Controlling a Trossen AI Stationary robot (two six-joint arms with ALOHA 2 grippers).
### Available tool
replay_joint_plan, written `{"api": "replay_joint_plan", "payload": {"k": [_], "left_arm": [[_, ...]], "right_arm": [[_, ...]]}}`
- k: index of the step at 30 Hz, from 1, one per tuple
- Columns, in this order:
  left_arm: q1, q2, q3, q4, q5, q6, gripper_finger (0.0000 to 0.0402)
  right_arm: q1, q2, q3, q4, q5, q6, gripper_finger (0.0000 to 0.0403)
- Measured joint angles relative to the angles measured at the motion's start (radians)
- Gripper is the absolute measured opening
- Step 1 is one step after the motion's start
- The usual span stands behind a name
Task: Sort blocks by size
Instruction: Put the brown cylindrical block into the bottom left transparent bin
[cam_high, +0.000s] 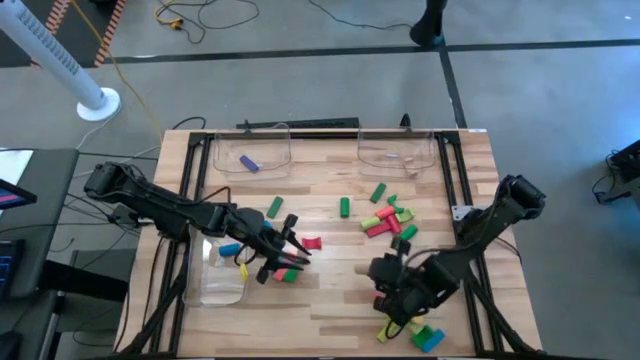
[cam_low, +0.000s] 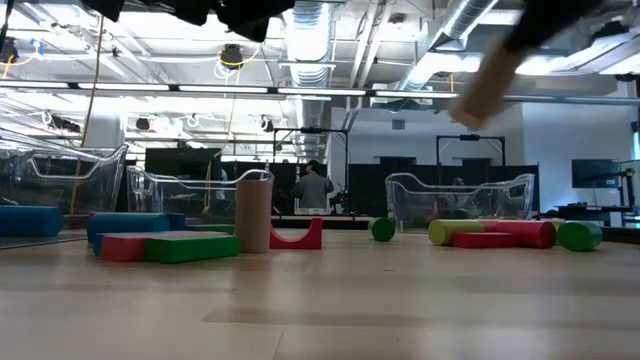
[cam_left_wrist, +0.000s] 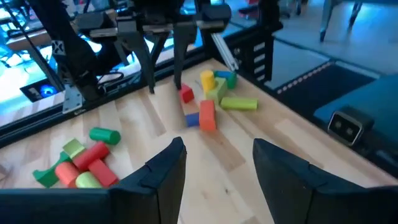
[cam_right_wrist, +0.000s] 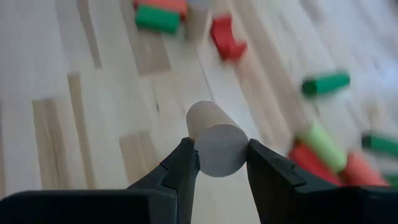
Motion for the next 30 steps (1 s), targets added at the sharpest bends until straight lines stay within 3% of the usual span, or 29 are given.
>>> {"api": "replay_joint_plan", "payload": {"k": [7,14,30], "left_arm": [[0.035,0.000,0.000,0.011,0.044,-0.104,0.0180],[0.059,0.000,0.000,0.016,0.049,-0.193,0.0180],[0.080,0.000,0.000,0.016,0.055,-0.249,0.0180]], "right_arm": [[-0.063,0.001,0.042,0.157,0.041,-0.308,0.0148],[-0.124,0.001,0.054,0.323,-0.007,-0.545,0.0148],[-0.200,0.001,0.054,0.479,-0.071,-0.756,0.0148]]}}
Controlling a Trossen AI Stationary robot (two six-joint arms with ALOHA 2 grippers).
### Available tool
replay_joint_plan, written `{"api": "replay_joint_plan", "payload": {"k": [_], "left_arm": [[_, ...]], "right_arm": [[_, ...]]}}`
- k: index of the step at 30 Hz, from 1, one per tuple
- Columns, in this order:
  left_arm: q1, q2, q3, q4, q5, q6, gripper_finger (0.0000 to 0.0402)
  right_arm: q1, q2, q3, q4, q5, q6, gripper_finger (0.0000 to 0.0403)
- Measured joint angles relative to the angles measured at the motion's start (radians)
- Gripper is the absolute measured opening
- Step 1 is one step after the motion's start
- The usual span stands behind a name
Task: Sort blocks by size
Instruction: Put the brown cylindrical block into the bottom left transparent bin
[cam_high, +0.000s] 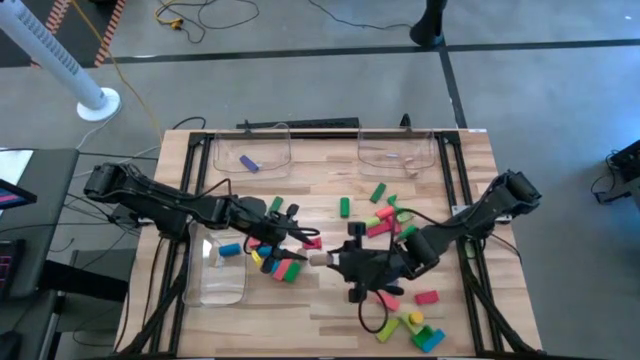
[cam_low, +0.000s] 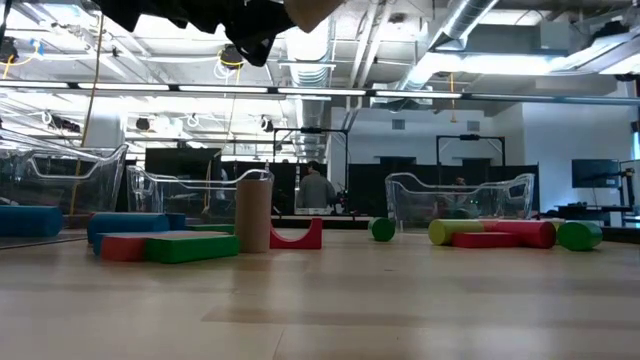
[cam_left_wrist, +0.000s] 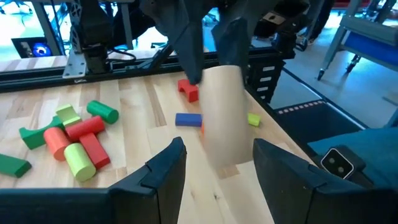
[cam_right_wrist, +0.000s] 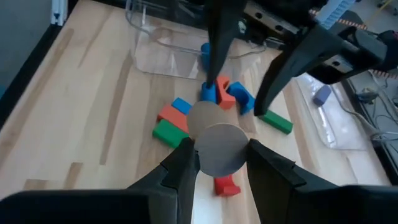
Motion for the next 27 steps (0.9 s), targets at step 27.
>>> {"api": "replay_joint_plan", "payload": {"k": [27], "left_arm": [[0.000,0.179,0.157,-0.107,0.046,0.028,0.0180]], "right_arm": [[-0.041,0.000,0.000,-0.022,-0.053,-0.039,0.0148]]}}
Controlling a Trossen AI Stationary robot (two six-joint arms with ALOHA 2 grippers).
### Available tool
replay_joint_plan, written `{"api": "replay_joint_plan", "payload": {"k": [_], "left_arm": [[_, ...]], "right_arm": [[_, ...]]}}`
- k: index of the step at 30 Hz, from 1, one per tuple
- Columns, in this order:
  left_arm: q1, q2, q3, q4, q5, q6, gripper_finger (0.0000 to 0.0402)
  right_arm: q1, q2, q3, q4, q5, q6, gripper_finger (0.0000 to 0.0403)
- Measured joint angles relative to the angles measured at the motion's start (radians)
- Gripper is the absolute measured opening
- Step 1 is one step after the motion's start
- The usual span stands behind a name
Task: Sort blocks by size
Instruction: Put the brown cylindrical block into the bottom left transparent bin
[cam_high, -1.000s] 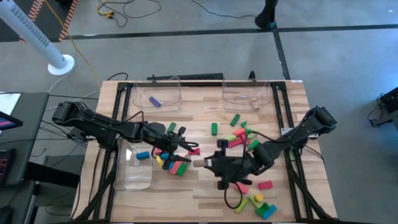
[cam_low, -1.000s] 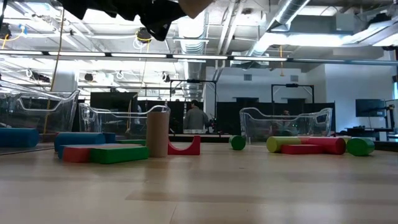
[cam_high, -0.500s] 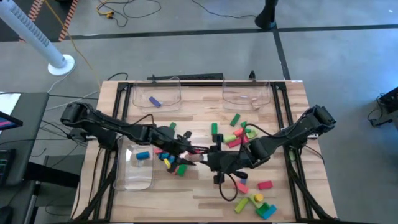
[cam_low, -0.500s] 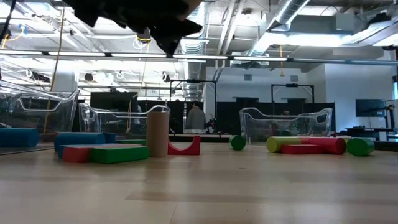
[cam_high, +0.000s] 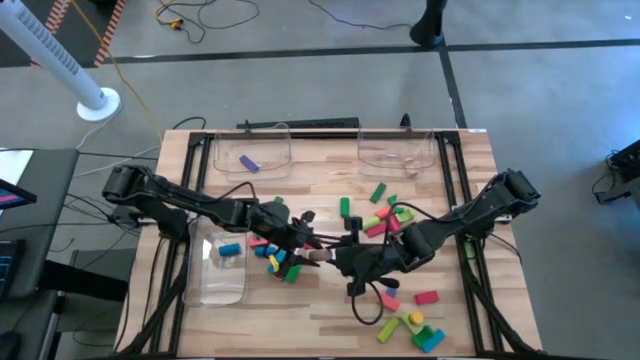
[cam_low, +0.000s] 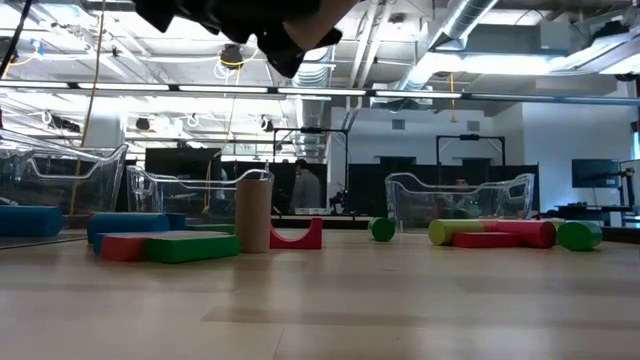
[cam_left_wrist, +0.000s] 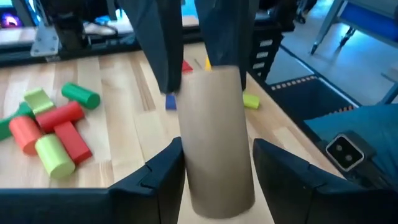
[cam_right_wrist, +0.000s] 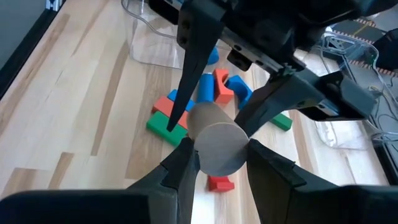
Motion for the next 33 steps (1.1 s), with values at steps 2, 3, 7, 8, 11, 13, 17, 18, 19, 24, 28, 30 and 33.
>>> {"api": "replay_joint_plan", "payload": {"k": [2,3,7,8,11,13,17,18,19,24,28,30,33], "left_arm": [[0.000,0.000,0.000,-0.009,-0.002,0.000,0.0180],[0.000,0.000,0.000,-0.009,-0.003,-0.001,0.0180],[0.000,0.000,0.000,-0.005,-0.005,-0.001,0.0180],[0.000,0.000,0.000,-0.003,-0.008,0.000,0.0179],[0.000,0.000,0.000,-0.002,-0.023,0.000,0.0168],[0.000,0.000,0.000,-0.003,-0.025,-0.001,0.0154],[0.001,0.000,0.000,-0.004,-0.032,0.002,0.0128],[0.001,0.000,0.000,-0.006,-0.032,0.001,0.0127],[0.001,0.000,0.000,-0.006,-0.032,0.001,0.0127],[0.001,-0.001,0.000,-0.017,-0.031,0.001,0.0129],[0.001,-0.001,0.000,-0.028,-0.031,0.001,0.0129],[0.000,-0.008,-0.001,-0.059,-0.026,0.007,0.0129],[-0.003,-0.029,-0.001,-0.103,-0.022,0.021,0.0129]], "right_arm": [[-0.001,0.000,0.000,-0.001,0.002,0.000,0.0148],[-0.002,0.000,0.000,-0.002,0.003,-0.001,0.0148],[-0.002,0.000,0.000,-0.003,0.003,-0.001,0.0148],[-0.002,0.000,0.000,-0.002,0.003,-0.001,0.0148],[-0.002,0.000,0.000,-0.002,0.005,-0.001,0.0148],[-0.002,0.000,0.000,-0.001,0.005,0.000,0.0148],[-0.002,0.000,0.000,0.004,0.007,0.011,0.0148],[-0.002,0.000,0.000,0.003,0.007,0.012,0.0148],[-0.002,0.000,0.000,0.003,0.007,0.012,0.0148],[-0.002,0.000,0.000,0.002,0.006,0.020,0.0154],[-0.002,0.001,0.000,-0.004,0.008,0.028,0.0175],[0.001,0.001,0.000,-0.021,0.029,0.042,0.0190],[0.005,0.001,0.000,-0.046,0.051,0.059,0.0215]]}}
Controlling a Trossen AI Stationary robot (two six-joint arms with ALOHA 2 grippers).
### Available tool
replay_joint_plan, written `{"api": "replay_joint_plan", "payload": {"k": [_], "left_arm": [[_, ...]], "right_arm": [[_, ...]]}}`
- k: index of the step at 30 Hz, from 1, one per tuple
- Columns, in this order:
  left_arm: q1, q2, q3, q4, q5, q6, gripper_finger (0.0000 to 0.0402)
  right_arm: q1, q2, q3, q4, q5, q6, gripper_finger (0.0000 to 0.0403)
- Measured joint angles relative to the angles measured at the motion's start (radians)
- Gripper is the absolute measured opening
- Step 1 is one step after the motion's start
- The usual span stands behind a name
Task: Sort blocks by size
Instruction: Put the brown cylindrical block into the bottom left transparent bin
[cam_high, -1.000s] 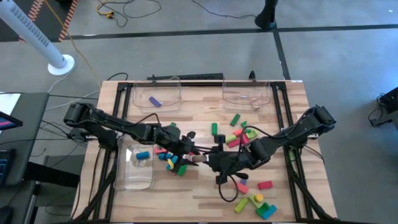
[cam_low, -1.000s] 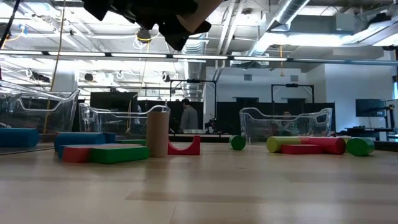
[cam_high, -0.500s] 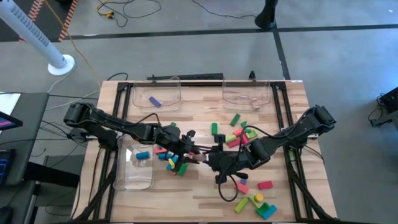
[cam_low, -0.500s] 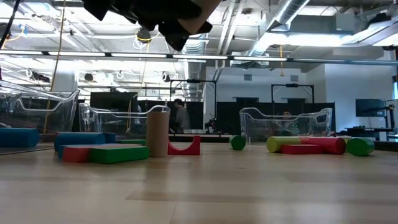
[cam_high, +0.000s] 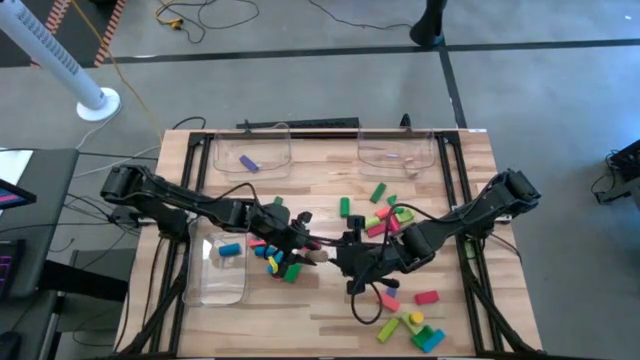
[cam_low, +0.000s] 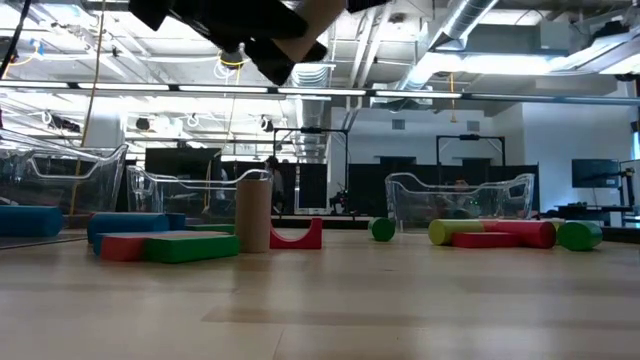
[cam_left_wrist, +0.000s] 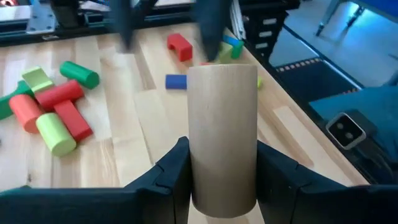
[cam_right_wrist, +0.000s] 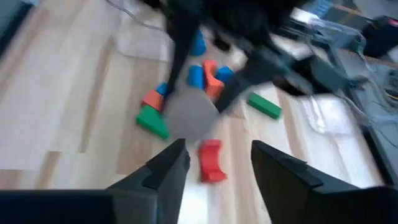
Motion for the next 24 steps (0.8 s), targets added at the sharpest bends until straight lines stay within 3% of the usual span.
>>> {"api": "replay_joint_plan", "payload": {"k": [5,13,24], "left_arm": [[0.001,-0.067,0.000,-0.114,-0.025,0.007,0.0129],[-0.025,-0.242,0.000,-0.393,-0.137,-0.007,0.0129],[-0.106,-0.460,0.000,-0.862,-0.321,-0.231,0.0130]], "right_arm": [[0.007,0.000,0.000,-0.040,0.019,0.037,0.0242],[0.007,0.000,0.000,-0.119,0.019,0.101,0.0244],[0.008,0.000,0.000,-0.220,0.016,0.169,0.0244]]}}
